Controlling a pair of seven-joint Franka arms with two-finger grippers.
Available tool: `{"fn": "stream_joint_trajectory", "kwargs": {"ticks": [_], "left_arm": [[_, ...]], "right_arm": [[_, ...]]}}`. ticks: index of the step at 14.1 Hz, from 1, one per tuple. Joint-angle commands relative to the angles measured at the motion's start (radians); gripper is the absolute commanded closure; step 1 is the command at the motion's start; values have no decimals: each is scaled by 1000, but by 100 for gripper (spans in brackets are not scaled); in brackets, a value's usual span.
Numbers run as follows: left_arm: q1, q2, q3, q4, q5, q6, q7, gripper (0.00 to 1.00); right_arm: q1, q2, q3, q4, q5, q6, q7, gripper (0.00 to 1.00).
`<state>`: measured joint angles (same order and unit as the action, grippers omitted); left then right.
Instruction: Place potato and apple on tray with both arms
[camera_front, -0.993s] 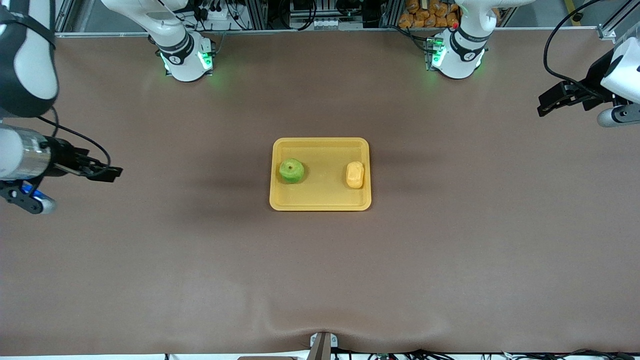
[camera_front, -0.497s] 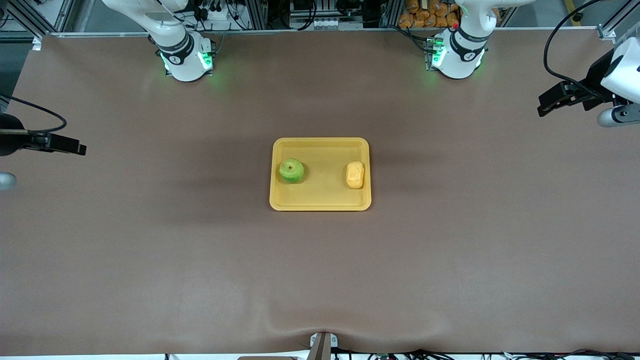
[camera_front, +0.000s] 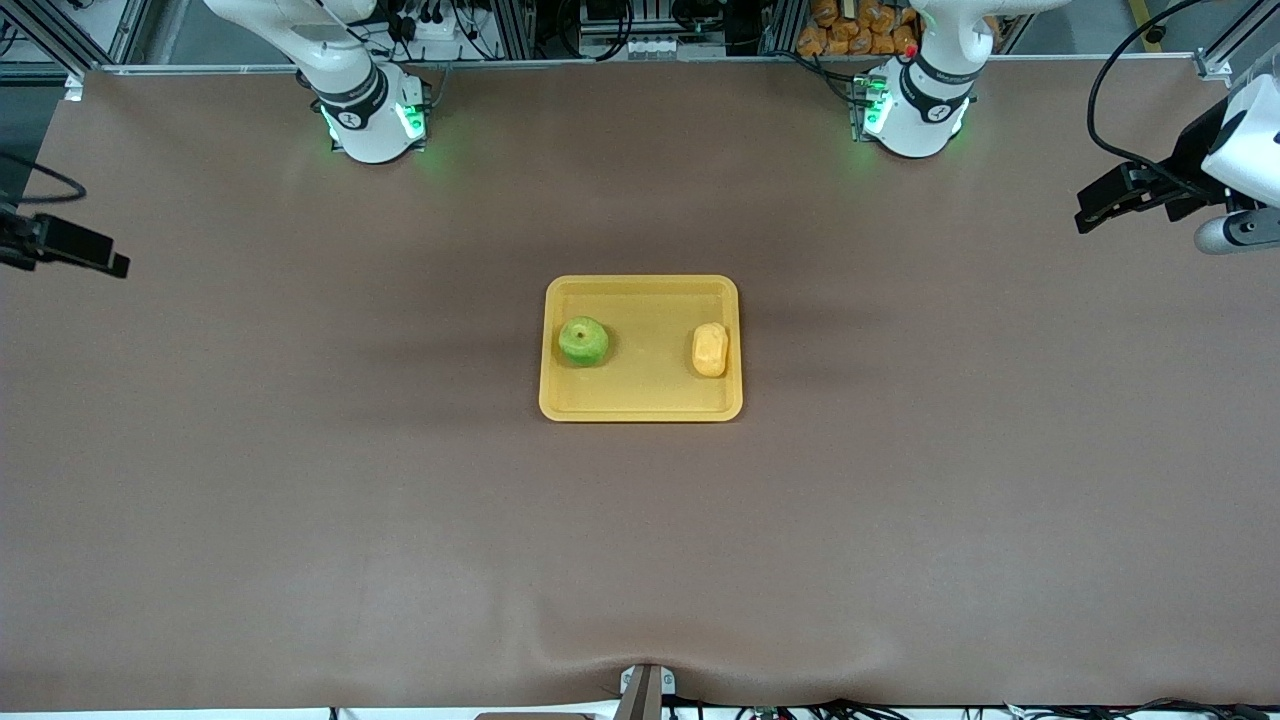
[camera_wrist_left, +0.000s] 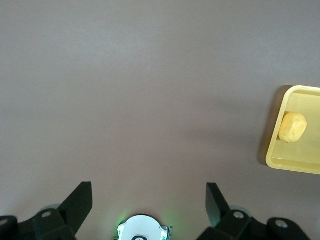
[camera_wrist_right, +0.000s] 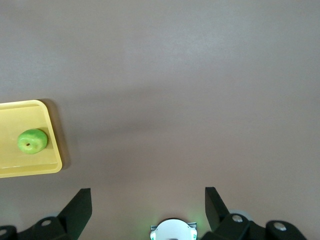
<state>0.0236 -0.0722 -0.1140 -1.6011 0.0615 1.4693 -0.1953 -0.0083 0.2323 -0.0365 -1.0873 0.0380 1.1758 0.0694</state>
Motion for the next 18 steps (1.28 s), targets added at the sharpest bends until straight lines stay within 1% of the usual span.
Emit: {"fn": "stream_joint_trajectory", "kwargs": {"ticks": [1,3,7,8,10,12,13,18], "left_arm": [[4,-20,2,-10,-9,-7,24,0],[4,-20,2,-10,-8,-7,24,0],[2,-18,2,-8,-9,-6,24,0],[2,-15,2,4,-12,-6,22,0],[2,-8,0,13,-15,-6,24,0],[1,-6,0,24,-12,-6,25,0],[2,-6,2,24,-12,-6,27,0],[1,3,0,26,-17,-4,24,0]], "right_arm": [[1,-102,3,-144,-13,62,3,0],[2,-195,3,-291,-13,154,3,0],[-2,-323,4,-485,-13,264,-13,0],[-2,-332,4,-499,-13,274,-16,0],[-4,-324,3,-488,-17,278,-22,0],[-4,-320,4,-465,-49,283,-115,0],[-3,-318,9,-462,-67,283,-129,0],[-2,-318,9,-462,-53,283,-128,0]]}}
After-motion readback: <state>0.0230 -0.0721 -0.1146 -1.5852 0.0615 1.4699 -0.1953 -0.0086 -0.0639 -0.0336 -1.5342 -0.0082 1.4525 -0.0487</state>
